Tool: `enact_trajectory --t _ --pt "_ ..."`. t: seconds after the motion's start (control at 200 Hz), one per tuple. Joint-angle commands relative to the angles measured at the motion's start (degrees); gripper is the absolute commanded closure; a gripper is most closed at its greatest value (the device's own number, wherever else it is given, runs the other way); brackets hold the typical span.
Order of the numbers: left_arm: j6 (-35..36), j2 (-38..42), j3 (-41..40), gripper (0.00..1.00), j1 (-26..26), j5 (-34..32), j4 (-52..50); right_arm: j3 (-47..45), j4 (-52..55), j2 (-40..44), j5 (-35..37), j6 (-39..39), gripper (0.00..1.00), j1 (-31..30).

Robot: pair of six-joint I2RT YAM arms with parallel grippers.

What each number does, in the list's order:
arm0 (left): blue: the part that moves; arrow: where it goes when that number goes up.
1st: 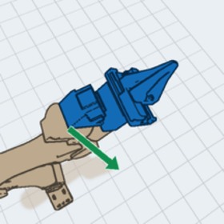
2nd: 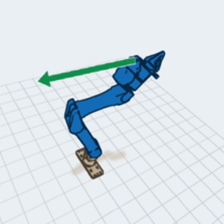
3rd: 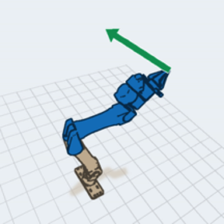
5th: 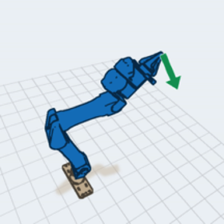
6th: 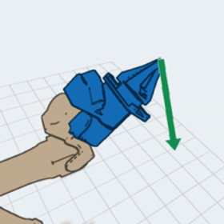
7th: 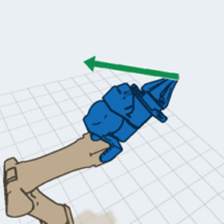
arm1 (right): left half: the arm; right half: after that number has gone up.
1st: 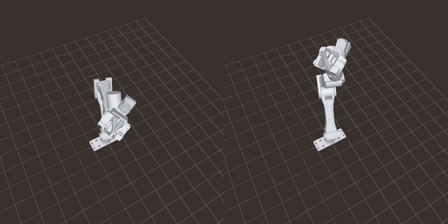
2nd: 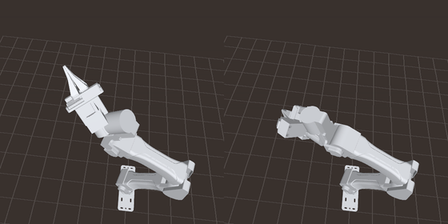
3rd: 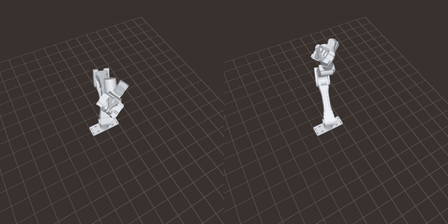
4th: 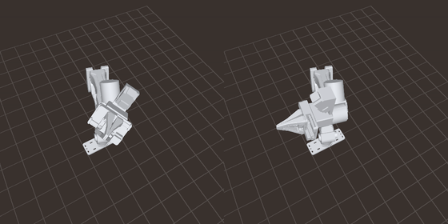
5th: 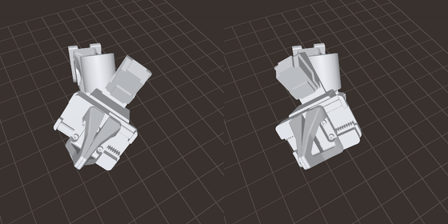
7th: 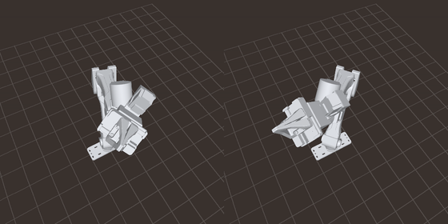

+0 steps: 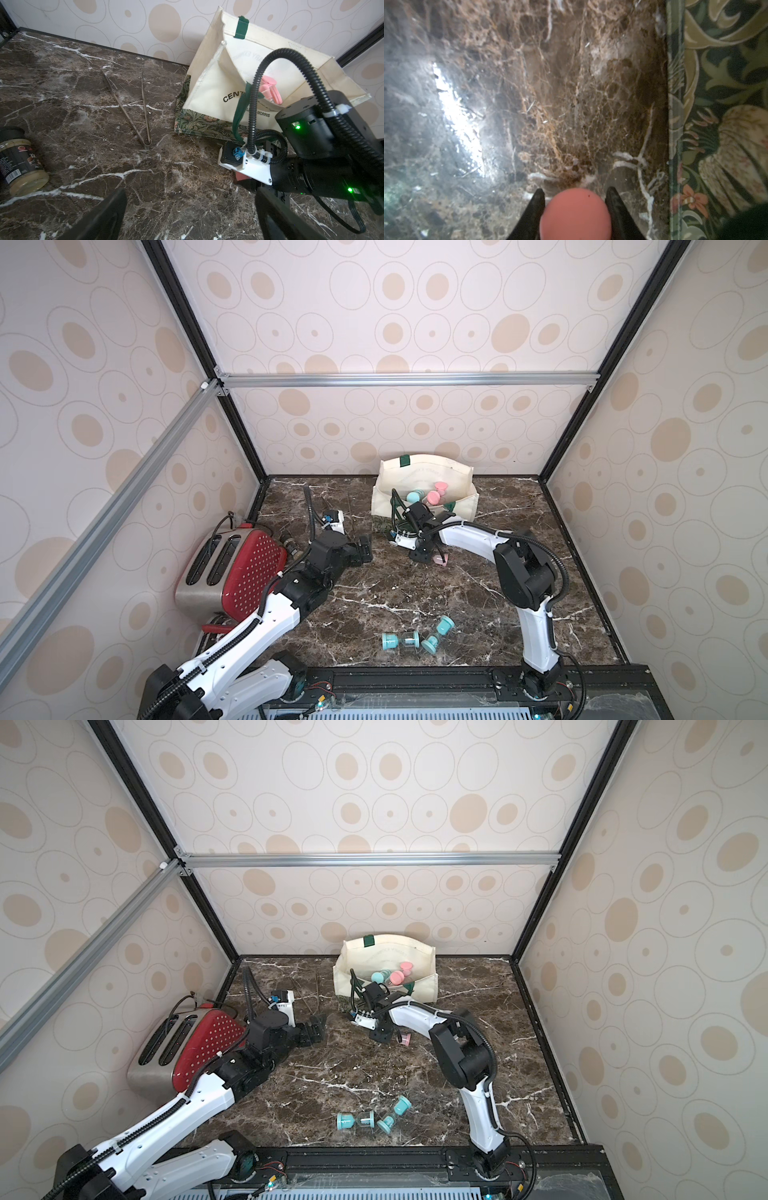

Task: Put the hourglass into the canvas bag
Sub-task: Pick up the hourglass from the center of the board, then place the hourglass in the canvas bag.

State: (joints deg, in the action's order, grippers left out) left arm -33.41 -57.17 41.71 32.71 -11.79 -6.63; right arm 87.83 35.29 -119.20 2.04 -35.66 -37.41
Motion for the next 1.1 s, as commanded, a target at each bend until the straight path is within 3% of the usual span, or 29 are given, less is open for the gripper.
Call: enact_trajectory --t 0.0,0.49,0.9,1.096 --pt "0.18 1.61 2.77 0.03 -0.51 -0.16 -1.10 -2.73 0.36 3.98 -1.08 1.19 0.74 -1.33" --pt "1.57 2.54 6.17 0.03 -0.55 1.59 -2.51 -6.31 -2.06 17.81 -8.87 9.21 0.77 -1.66" --pt "2.86 0.19 9.43 0.02 -0.55 4.27 -2.55 6.27 1.99 22.36 -16.05 18.65 0.79 1.62" --pt "3.00 -2.85 11.14 0.02 -0.54 6.96 -1.04 13.00 0.64 22.04 -14.15 24.93 0.82 4.88"
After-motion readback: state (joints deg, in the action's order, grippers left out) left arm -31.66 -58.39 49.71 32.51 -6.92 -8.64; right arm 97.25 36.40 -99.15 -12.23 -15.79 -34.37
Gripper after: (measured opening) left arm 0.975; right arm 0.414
